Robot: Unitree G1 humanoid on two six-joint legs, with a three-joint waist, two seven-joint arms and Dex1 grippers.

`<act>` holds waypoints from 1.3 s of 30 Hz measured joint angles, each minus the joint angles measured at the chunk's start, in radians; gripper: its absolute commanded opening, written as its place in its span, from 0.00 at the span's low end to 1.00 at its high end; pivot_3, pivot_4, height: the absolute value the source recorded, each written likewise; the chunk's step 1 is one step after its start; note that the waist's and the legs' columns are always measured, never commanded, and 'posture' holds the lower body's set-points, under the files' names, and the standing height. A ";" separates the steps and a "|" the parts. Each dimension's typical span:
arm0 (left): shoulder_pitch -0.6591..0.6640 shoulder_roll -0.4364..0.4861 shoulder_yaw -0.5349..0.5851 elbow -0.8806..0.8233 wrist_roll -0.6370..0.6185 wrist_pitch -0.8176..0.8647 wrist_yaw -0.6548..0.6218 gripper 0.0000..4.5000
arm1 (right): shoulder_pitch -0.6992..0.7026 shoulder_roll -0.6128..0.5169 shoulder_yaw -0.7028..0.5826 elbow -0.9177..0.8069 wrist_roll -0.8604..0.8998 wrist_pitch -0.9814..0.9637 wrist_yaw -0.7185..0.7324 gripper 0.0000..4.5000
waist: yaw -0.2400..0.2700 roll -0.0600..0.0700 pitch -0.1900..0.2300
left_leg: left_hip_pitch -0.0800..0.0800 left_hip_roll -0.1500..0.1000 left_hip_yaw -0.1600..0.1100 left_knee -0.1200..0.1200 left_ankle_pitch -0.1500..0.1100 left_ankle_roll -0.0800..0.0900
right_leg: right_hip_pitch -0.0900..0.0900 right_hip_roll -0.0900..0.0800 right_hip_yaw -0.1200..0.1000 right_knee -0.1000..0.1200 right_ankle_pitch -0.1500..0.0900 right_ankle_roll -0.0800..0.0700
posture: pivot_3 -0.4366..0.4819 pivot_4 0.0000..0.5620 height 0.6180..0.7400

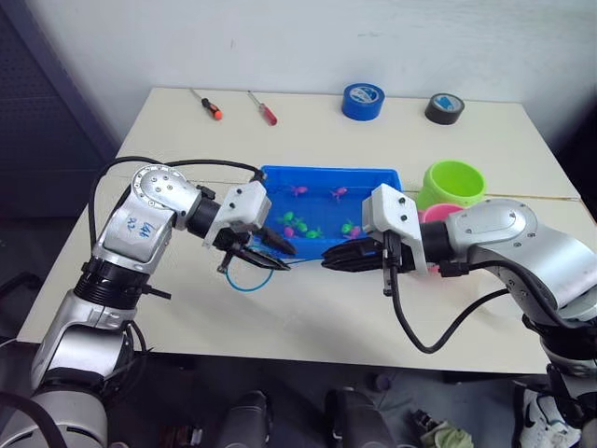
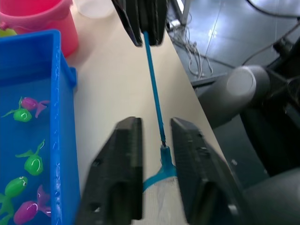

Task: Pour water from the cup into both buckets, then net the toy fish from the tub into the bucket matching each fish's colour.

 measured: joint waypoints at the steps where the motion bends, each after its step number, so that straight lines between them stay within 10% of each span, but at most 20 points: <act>1: 0.002 0.000 0.026 -0.003 -0.030 0.041 0.012 0.72 | 0.006 -0.001 -0.014 -0.008 0.006 0.003 -0.004 0.00 | 0.000 0.000 0.000 | 0.000 0.000 0.000 0.000 0.000 0.000 | 0.000 0.000 0.000 0.000 0.000 0.000 | 0.48 0.27 1.00; 4: 0.033 0.011 0.158 -0.031 -0.159 0.199 0.067 0.99 | 0.023 -0.042 -0.088 -0.038 0.030 0.023 -0.013 0.00 | -0.001 0.000 0.000 | 0.000 0.000 -0.001 0.000 0.000 0.000 | 0.000 0.000 0.001 0.001 0.000 0.000 | 0.48 0.27 1.00; 17: 0.348 0.052 0.346 -0.197 -0.244 0.273 0.314 0.99 | 0.098 -0.404 -0.209 0.239 -0.237 -0.193 0.038 0.00 | 0.002 0.000 0.000 | 0.001 -0.001 -0.001 -0.001 -0.001 0.001 | 0.002 -0.003 0.002 -0.003 0.000 0.000 | 0.48 0.27 1.00; 39: 0.316 0.034 0.322 -0.222 -0.268 0.244 0.365 0.99 | 0.044 -0.303 -0.014 0.476 -0.608 -0.596 0.119 0.00 | 0.000 0.002 0.001 | 0.002 -0.001 0.004 -0.001 0.002 -0.003 | -0.001 -0.002 0.001 -0.001 0.000 0.000 | 0.48 0.27 1.00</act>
